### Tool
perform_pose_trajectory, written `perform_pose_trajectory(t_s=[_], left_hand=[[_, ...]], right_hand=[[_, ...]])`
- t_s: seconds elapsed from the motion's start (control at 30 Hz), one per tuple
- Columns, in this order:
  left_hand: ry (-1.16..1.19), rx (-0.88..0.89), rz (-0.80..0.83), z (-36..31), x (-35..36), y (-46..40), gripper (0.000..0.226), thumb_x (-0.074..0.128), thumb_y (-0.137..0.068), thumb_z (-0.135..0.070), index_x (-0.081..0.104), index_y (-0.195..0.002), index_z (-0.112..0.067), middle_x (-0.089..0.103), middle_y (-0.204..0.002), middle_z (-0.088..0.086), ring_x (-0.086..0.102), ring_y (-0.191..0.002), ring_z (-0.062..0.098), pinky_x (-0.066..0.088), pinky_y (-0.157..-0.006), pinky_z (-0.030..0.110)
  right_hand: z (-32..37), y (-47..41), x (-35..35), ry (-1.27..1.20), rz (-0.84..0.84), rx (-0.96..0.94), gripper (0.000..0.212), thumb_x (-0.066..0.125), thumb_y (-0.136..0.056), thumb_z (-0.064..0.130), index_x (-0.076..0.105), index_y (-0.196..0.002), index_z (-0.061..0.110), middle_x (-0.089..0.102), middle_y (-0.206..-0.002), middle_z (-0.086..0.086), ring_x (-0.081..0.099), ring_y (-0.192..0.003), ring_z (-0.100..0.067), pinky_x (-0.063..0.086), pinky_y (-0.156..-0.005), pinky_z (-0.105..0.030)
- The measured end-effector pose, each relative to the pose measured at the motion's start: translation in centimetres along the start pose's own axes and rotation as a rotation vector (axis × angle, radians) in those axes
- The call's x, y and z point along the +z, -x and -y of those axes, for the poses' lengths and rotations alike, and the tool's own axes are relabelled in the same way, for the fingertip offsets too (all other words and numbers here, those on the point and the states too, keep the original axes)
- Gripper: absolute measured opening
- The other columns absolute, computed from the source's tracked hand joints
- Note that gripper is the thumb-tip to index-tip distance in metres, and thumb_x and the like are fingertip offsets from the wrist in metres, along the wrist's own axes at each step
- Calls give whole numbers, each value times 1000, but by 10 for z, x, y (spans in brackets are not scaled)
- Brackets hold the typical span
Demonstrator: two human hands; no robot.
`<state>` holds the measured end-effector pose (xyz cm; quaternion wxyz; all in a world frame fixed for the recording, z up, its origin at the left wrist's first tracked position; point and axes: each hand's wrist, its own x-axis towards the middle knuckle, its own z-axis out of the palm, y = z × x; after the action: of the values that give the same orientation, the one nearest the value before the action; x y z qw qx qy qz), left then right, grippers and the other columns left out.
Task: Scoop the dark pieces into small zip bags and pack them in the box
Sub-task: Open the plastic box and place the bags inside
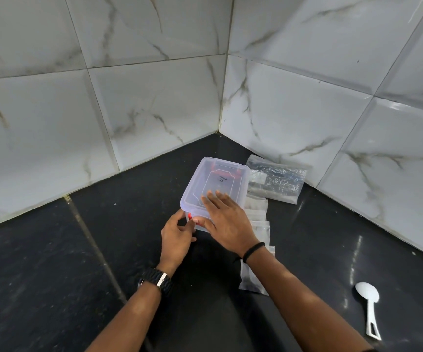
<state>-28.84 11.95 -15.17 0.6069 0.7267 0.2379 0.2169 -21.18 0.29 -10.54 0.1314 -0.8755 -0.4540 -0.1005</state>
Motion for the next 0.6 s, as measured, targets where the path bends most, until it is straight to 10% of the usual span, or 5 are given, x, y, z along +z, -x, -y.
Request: perform_pose_trajectory(t_s=[0.37,0.6], left_hand=[[21,-3,-17,-4,0,6,45,52,-96,-19,36,-138,-22,58,-116,-1,67,-79,20,58,-66,26],[-18,-58,108,-22,-1,11,42,46,-99,-26,28,-137,-24,52,-133,5,59,-112,22,53,-85,29]], right_hand=[[-5,4,-21,-292,-108,90,69,30,-90,59,42,-141,14,43,-146,-8,35,-138,-23,22,-111,-28],[-15,-2,-57,-571,-449,237,28,58,-90,39,61,-110,19,59,-110,4,50,-103,-8,36,-90,-33]])
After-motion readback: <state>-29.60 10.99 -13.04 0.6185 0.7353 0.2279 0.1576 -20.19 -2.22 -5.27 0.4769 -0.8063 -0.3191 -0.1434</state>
